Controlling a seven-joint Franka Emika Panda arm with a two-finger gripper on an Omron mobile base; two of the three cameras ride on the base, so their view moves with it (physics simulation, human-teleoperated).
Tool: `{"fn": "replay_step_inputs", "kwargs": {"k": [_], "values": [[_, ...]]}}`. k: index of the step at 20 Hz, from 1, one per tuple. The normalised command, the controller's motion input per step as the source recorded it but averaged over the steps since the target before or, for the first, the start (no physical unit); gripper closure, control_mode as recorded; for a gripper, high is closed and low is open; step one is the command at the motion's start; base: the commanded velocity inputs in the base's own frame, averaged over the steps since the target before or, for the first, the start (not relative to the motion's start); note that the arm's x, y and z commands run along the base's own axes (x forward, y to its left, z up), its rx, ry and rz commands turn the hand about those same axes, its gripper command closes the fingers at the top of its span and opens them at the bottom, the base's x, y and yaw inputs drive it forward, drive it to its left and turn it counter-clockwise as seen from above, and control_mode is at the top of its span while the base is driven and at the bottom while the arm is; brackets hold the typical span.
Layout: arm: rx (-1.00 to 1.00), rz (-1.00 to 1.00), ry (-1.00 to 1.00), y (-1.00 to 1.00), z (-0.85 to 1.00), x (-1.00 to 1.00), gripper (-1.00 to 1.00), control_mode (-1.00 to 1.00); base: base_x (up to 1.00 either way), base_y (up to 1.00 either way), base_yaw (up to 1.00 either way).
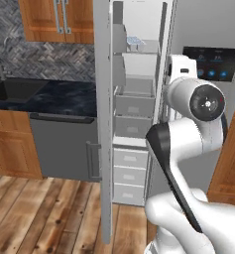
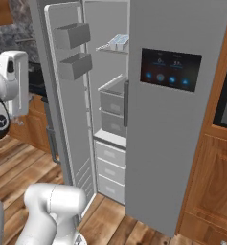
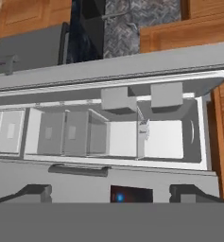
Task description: The ice cube tray has been filled with water. Take the tray and place it in the freezer to make ice. Close the freezer door after placing the tray.
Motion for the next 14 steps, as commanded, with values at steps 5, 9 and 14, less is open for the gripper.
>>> {"fn": "replay_step_inputs", "kwargs": {"k": [5,9,14], "values": [[0.0,0.0,0.0,0.67,0.0,0.0,-1.0,-1.0,0.0,0.0,0.0],[0.0,0.0,0.0,0.55,0.0,0.04,-1.0,-1.0,0.0,0.0,0.0],[0.0,0.0,0.0,0.39,0.0,0.01,-1.0,-1.0,0.0,0.0,0.0]]}}
